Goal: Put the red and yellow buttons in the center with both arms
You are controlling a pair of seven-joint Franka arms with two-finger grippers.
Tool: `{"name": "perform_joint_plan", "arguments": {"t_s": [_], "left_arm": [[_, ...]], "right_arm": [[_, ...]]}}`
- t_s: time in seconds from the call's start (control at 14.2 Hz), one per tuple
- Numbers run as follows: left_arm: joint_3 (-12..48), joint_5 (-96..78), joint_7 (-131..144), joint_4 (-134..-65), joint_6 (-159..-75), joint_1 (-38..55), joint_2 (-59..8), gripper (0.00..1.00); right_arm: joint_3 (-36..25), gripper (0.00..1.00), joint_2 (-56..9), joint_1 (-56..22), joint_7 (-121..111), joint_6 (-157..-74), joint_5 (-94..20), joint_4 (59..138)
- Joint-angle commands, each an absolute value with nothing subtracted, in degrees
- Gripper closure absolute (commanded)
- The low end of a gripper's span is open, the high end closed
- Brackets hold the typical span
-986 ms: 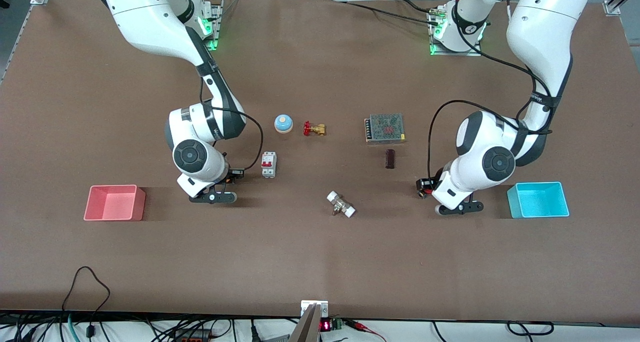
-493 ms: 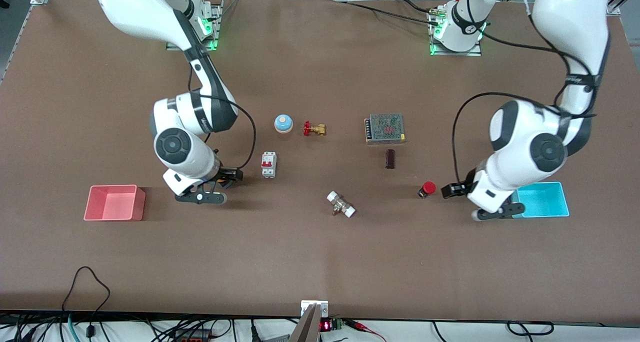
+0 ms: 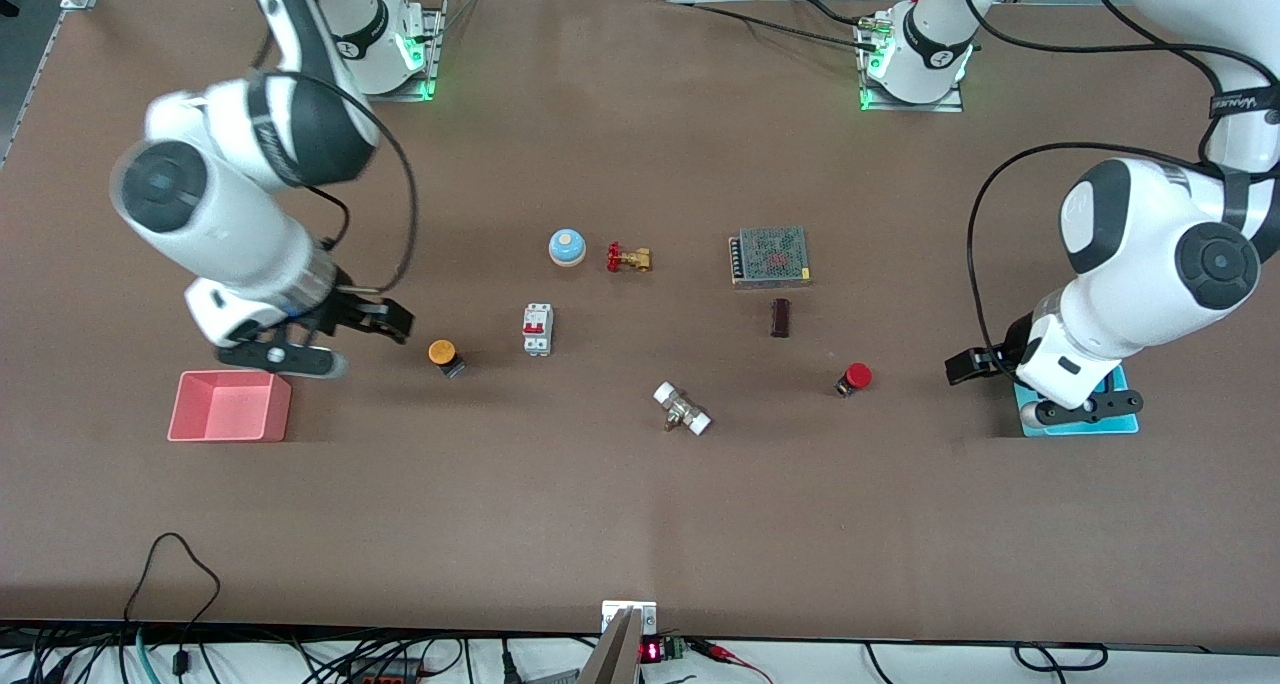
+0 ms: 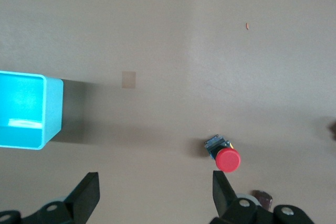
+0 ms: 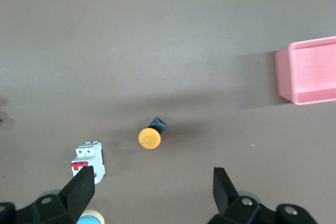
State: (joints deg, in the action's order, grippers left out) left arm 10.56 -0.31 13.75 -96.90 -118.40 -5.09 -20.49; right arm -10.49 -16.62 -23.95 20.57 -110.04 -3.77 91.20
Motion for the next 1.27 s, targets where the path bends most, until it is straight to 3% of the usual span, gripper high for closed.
{"name": "perform_joint_plan", "arguments": {"t_s": [0.0, 0.28, 0.7, 0.85, 1.2], "left_arm": [[10.6, 0.8, 10.6, -97.8, -115.3, -6.1, -16.5, 0.01], [10.6, 1.8, 6.6, -97.7, -111.5, -8.3, -12.1, 0.0], [10.7, 1.8, 3.4, -96.8, -105.7, -10.0, -7.9, 0.0], [10.7, 1.8, 2.3, -94.3, -102.1, -10.1, -7.0, 0.0], [10.7, 1.8, -2.1, -85.0, -89.6, -11.4, -6.7, 0.0]], "right_arm": [[-9.9, 0.0, -15.3, -20.1, 18.6, -103.1, -3.7, 85.6], [-10.1, 0.0, -15.2, -13.0, 7.9, -93.7, -3.8, 79.2], [-9.8, 0.0, -10.0, -5.7, -3.2, -90.0, -2.4, 80.9], [-9.5, 0.0, -9.1, -6.2, -2.1, -86.7, -1.1, 81.6], [-9.2, 0.0, -4.7, -6.1, -2.0, -88.2, -1.6, 86.1]]}}
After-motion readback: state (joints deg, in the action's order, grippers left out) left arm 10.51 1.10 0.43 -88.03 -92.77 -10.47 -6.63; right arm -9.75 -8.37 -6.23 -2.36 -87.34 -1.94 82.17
